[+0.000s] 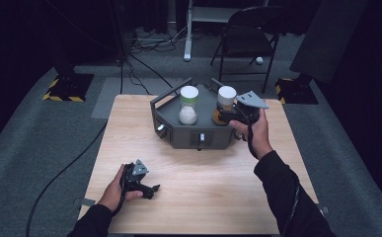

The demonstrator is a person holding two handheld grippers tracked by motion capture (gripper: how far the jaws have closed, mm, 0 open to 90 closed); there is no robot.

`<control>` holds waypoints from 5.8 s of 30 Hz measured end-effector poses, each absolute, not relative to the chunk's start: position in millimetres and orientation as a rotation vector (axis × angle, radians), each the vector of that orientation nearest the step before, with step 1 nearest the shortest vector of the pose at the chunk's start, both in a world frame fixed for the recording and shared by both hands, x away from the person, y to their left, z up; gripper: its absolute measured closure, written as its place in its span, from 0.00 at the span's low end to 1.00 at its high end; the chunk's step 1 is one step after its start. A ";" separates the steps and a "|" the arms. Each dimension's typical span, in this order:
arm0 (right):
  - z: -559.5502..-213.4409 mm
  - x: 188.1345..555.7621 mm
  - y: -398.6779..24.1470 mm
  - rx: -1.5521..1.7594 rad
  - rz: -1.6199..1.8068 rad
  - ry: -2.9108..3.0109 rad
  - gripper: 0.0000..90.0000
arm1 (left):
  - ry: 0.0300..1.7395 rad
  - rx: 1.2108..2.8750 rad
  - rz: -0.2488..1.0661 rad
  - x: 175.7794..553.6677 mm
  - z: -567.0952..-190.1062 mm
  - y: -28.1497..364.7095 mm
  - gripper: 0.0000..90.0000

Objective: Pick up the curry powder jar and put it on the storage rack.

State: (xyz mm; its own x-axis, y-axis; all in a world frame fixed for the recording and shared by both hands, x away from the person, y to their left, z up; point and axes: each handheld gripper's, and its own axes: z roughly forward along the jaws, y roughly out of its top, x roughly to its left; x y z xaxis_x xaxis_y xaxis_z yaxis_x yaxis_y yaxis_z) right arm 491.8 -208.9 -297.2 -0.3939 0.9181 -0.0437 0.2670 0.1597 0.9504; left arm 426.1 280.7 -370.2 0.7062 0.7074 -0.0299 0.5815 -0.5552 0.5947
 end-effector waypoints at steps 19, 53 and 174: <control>-316.8 466.0 -220.9 1.082 1.256 1.821 0.06 | 0.980 2.329 0.284 426.1 -370.2 280.7 0.00; -374.9 428.7 -230.8 0.992 1.284 1.971 0.06 | 0.981 2.328 0.285 425.9 -370.3 280.6 0.00; -412.9 423.6 -370.7 1.049 1.095 2.549 0.00 | 0.976 2.330 0.281 426.5 -370.3 281.4 0.00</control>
State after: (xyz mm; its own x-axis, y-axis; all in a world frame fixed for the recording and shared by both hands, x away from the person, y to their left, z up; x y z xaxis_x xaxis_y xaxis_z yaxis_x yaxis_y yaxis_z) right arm 423.6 -370.7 -412.9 -0.7363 0.6679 0.1086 0.5385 0.4812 0.6917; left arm 426.5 281.4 -370.3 0.7086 0.7049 -0.0316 0.5800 -0.5564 0.5950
